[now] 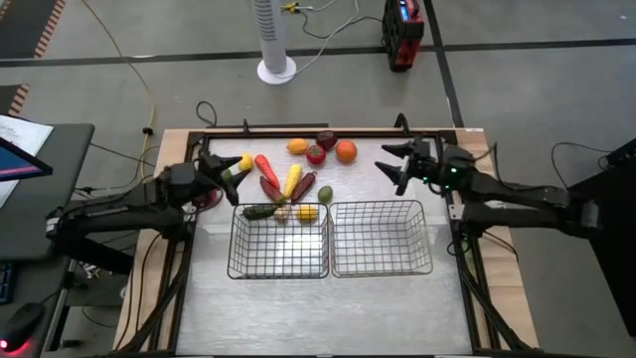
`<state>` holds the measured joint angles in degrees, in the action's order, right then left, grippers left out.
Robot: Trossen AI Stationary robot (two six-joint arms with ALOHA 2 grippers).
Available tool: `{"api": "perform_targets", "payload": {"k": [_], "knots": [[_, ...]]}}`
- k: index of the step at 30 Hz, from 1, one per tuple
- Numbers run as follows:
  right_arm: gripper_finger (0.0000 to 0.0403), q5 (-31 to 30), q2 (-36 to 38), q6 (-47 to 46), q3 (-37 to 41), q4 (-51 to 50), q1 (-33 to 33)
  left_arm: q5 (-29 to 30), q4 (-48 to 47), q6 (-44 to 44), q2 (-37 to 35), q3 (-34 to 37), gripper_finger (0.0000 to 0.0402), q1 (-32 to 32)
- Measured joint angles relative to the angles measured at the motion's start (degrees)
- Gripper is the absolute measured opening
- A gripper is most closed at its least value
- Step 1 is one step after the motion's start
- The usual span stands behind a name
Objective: Sort produce into baskets
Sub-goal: Put the left yellow lemon into the black wire basket
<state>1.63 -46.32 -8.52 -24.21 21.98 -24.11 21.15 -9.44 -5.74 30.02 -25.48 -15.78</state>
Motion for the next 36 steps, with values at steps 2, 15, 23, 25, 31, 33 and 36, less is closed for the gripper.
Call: {"api": "perform_targets", "payload": {"k": [2, 15, 23, 25, 31, 33, 36], "knots": [[0.0322, 0.0, -4.0, 0.0, -0.1, 1.9, 0.6, 0.0, -3.9, -0.1, 4.1, -4.0, 0.0205, -0.8], [0.0322, 7.4, -10.8, 5.8, -15.2, 0.5, 0.1, -2.4, -23.7, -5.0, 30.7, -17.7, 0.0258, -12.3], [0.0322, 6.3, -9.0, 9.3, -15.8, -6.0, 2.9, -9.4, -25.0, -3.2, 39.5, -20.6, 0.0331, -22.3], [0.0322, 6.0, -8.7, 10.1, -15.8, -6.6, 2.6, -10.3, -24.9, -2.9, 40.4, -20.6, 0.0348, -24.2], [0.0322, 5.8, -8.7, 10.5, -15.8, -5.2, 1.6, -10.4, -23.5, -1.2, 44.3, -20.6, 0.0374, -28.5], [0.0322, 5.8, -8.7, 10.5, -15.8, -5.3, 1.5, -10.4, -22.3, -0.1, 45.9, -20.6, 0.0375, -29.6], [0.0322, 5.8, -8.7, 10.5, -15.8, -5.2, 1.7, -10.8, -20.1, 1.2, 48.9, -20.6, 0.0376, -31.3]]}}
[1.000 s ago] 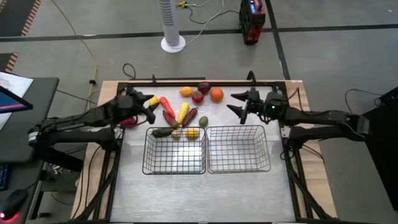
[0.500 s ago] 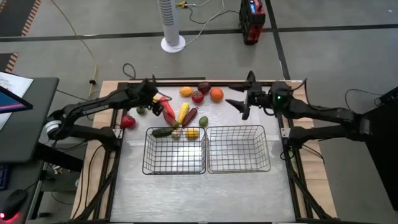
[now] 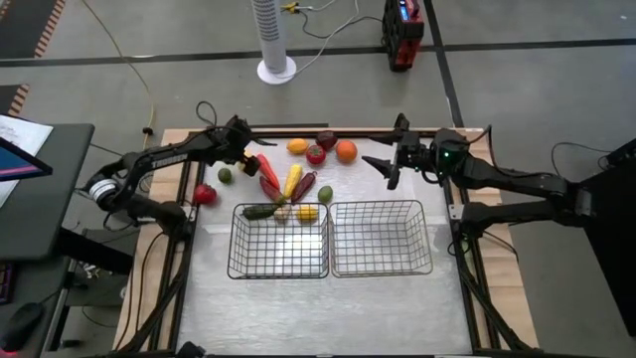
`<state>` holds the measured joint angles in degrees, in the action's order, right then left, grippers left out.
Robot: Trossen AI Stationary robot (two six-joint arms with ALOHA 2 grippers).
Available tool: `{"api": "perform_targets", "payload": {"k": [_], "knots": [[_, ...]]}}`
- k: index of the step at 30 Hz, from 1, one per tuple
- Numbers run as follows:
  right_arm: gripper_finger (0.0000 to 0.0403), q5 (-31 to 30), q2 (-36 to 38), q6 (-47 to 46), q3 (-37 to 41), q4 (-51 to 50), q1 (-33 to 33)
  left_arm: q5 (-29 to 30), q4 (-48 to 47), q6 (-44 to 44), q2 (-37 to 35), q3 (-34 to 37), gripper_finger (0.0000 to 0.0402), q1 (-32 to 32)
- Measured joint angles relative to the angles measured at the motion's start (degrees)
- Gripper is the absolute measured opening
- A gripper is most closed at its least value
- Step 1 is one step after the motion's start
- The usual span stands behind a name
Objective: Sort produce into baskets
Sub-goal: Put the left yellow lemon into the black wire basket
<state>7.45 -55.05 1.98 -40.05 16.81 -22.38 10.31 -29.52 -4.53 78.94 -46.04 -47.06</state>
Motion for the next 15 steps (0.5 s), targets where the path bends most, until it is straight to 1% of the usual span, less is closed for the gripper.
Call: {"api": "perform_targets", "payload": {"k": [4, 8, 10, 12, 15], "knots": [[0.0322, 0.0, 0.0, 0.0, 0.0, -0.1, 0.2, -2.7, 1.4, 1.1, 4.6, 0.0, 0.0376, -1.7], [0.0322, 0.0, -0.1, 0.0, 0.0, -0.3, 0.2, -2.3, 1.4, 2.2, 8.0, 0.0, 0.0375, -2.7], [0.0322, 0.0, -0.1, 0.0, 0.0, -0.6, 0.2, -2.1, 1.4, 3.0, 8.7, 0.0, 0.0367, -2.8], [0.0322, 0.0, -0.1, 0.0, 0.0, -0.8, 0.2, -1.4, 1.7, 3.9, 8.8, 0.0, 0.0349, -2.8], [0.0322, 0.0, -0.1, -0.3, 0.0, -1.2, 0.2, 0.1, 2.3, 4.7, 8.6, 0.0, 0.0301, -2.8]]}}
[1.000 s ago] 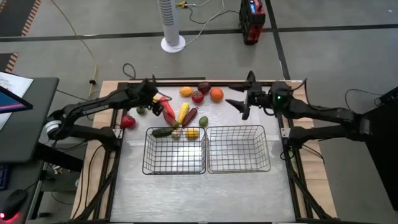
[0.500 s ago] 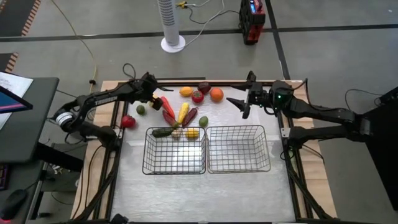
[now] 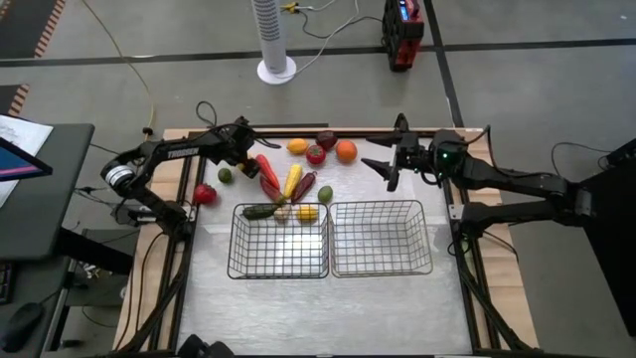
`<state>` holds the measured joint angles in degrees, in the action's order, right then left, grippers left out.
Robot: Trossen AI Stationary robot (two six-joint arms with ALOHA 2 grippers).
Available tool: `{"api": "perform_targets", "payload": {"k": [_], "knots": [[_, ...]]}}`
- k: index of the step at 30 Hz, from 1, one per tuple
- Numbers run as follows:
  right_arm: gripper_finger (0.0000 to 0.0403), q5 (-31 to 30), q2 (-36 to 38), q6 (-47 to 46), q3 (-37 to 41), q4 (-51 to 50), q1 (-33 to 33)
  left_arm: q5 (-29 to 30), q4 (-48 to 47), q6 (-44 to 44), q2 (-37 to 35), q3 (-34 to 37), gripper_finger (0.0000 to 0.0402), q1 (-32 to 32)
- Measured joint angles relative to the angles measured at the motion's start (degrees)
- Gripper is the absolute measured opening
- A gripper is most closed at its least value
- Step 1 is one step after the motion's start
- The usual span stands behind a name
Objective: Sort produce into baskets
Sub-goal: Put the left yellow lemon into the black wire basket
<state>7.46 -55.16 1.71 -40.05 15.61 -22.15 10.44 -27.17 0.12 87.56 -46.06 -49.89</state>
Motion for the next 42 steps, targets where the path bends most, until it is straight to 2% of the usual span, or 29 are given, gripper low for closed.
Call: {"api": "perform_targets", "payload": {"k": [6, 9, 13, 15, 19, 22, 24, 28, 33, 38, 42], "knots": [[0.0322, 0.0, 0.0, -0.5, 0.0, -0.6, 0.0, -1.0, -0.2, 1.1, -0.3, 0.0, 0.0199, 0.0], [0.0322, 0.0, 0.0, -0.8, 0.0, -1.1, 0.0, -3.6, -1.2, 1.7, -1.8, 0.1, 0.0192, 0.1], [0.0322, 0.0, 0.0, -0.8, 0.0, -2.3, -0.1, -7.6, -3.6, 1.4, -8.2, -0.7, 0.0193, 0.3], [0.0322, -0.4, 0.0, -0.8, 0.0, -2.5, -0.2, -12.6, -4.9, 1.0, -12.7, -1.5, 0.0202, 1.0], [0.0322, -1.8, 0.0, -0.8, 0.0, -2.8, -0.2, -29.8, -4.8, -1.3, -23.0, -1.9, 0.0217, 5.3], [0.0322, -1.8, 0.0, -0.8, 0.0, -2.8, -0.2, -35.1, -5.0, -4.1, -29.0, -1.7, 0.0218, 11.8], [0.0322, -1.8, 0.0, -1.1, 0.0, -2.8, -0.2, -35.0, -7.1, -5.1, -31.9, -1.7, 0.0219, 17.6], [0.0320, -1.8, 0.0, -1.7, 0.0, -2.7, 0.4, -30.8, -11.4, -6.4, -35.0, -1.6, 0.0221, 30.4], [0.0320, -1.8, 0.0, -1.7, 0.0, -1.0, 0.8, -25.6, -12.1, -12.5, -34.6, -1.5, 0.0222, 43.6], [0.0320, -1.8, 0.0, -1.8, 0.0, 0.3, 1.1, -14.5, -12.0, -14.9, -32.8, -1.5, 0.0237, 50.0], [0.0320, -1.7, 0.0, -1.8, 0.0, 0.2, 1.2, -13.1, -12.2, -15.0, -32.0, -1.5, 0.0280, 50.6]]}}
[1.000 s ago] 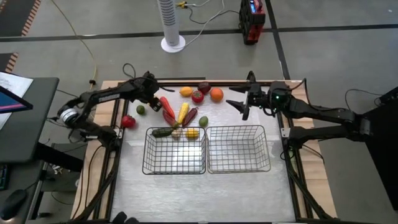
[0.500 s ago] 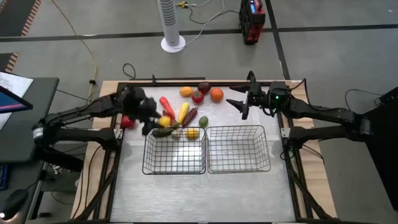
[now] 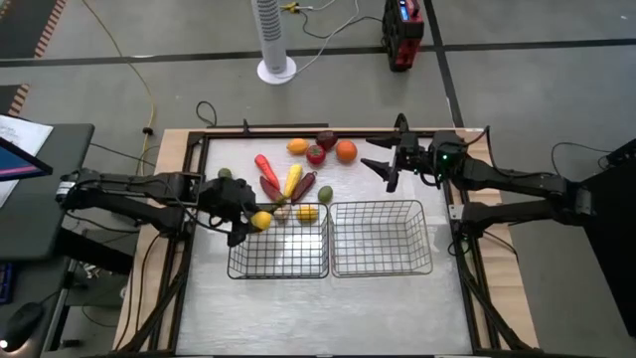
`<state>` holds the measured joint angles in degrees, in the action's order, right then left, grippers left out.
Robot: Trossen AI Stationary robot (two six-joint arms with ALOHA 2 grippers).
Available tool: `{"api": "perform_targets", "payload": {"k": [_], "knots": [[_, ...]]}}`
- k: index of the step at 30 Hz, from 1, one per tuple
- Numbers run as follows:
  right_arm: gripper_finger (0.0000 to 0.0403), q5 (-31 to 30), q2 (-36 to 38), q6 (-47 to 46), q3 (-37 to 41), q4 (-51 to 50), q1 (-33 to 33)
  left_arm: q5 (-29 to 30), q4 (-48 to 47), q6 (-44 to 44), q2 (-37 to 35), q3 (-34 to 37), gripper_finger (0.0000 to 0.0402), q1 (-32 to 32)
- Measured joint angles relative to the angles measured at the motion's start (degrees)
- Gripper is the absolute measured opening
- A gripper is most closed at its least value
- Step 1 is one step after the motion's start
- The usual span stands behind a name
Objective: Sort produce into baskets
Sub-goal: Put the left yellow lemon into the black wire basket, then put the left green lime into the black wire basket
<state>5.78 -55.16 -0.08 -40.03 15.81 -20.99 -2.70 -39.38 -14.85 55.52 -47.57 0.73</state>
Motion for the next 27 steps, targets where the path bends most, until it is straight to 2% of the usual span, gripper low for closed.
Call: {"api": "perform_targets", "payload": {"k": [5, 7, 9, 13, 15, 21, 27], "knots": [[0.0320, 0.0, 0.0, 0.4, 0.0, 0.0, 0.0, 0.3, -1.4, 0.6, 0.0, -0.9, 0.0328, 0.0], [0.0320, 0.0, 0.0, 0.5, 0.0, -0.1, 0.0, 2.5, -2.8, 0.8, 0.0, -2.7, 0.0335, -0.1], [0.0320, 0.1, 0.0, 0.5, 0.0, 0.0, 0.0, 9.0, -5.8, 1.9, 0.0, -5.3, 0.0337, -0.5], [0.0320, 0.1, 0.0, 0.5, 0.0, 0.2, 0.0, 25.8, -11.8, 1.6, -0.7, -9.3, 0.0338, -1.7], [0.0320, 0.1, 0.0, 0.5, 0.0, 0.2, 0.3, 30.3, -14.6, 0.7, -1.3, -9.8, 0.0337, -3.7], [0.0320, 0.2, 0.0, 1.6, 0.0, 0.2, 1.1, 33.1, -25.9, -2.1, -2.8, -6.7, 0.0314, -14.3], [0.0320, 0.4, 0.0, 2.0, 0.0, 1.7, 1.5, 28.6, -25.2, 4.4, -3.2, -2.8, 0.0288, -23.9]]}}
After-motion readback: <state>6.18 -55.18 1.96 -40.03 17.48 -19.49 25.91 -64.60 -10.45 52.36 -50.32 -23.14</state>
